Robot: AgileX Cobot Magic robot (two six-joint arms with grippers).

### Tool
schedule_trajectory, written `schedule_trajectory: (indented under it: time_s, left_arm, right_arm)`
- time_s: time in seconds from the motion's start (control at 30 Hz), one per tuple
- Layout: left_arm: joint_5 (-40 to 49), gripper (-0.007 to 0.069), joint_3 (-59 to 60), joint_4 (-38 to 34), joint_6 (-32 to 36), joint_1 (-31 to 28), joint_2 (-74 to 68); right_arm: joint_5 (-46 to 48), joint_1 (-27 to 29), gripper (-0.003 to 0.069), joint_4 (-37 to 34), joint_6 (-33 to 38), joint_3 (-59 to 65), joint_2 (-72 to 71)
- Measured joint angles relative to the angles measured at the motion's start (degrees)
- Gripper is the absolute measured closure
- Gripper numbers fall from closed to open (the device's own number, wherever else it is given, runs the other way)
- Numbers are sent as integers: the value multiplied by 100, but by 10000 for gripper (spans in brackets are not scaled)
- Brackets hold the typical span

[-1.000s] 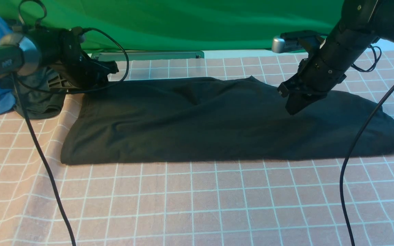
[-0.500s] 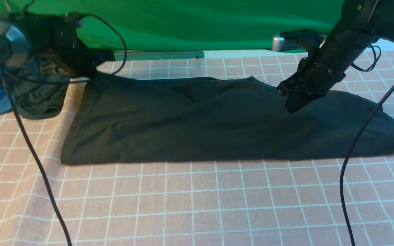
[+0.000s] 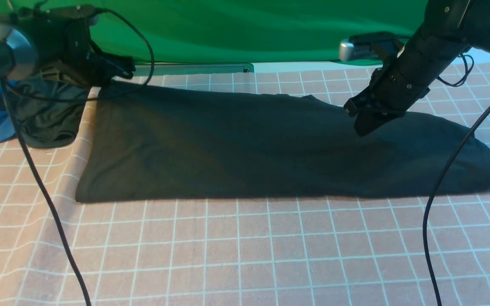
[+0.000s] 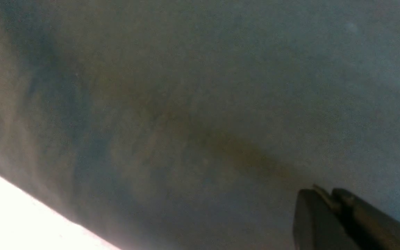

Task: Fold a long-sleeved shirt over a pink coffee tablecloth.
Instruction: 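Pull the folded dark garment lengthwise by its ends to straighten it flat on the table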

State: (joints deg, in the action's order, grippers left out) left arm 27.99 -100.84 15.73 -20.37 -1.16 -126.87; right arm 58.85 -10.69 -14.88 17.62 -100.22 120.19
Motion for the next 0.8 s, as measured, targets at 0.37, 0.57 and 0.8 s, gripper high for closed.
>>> schedule_trajectory:
  time_s: [0.37,0.57,0.8]
  left_arm:
    - [665,517,-167,-313,-143,-5,409]
    - [1437,589,540,-1960,920,229,1486]
    - [1141,614,2280,-2390,1186,1263,2706]
  right_arm:
    - [877,7,389,1389,-847,-163,-261]
    - [1032,429,329,1658,-1173,297,-903]
    - [879,1471,46,1621,-1494,797,-911]
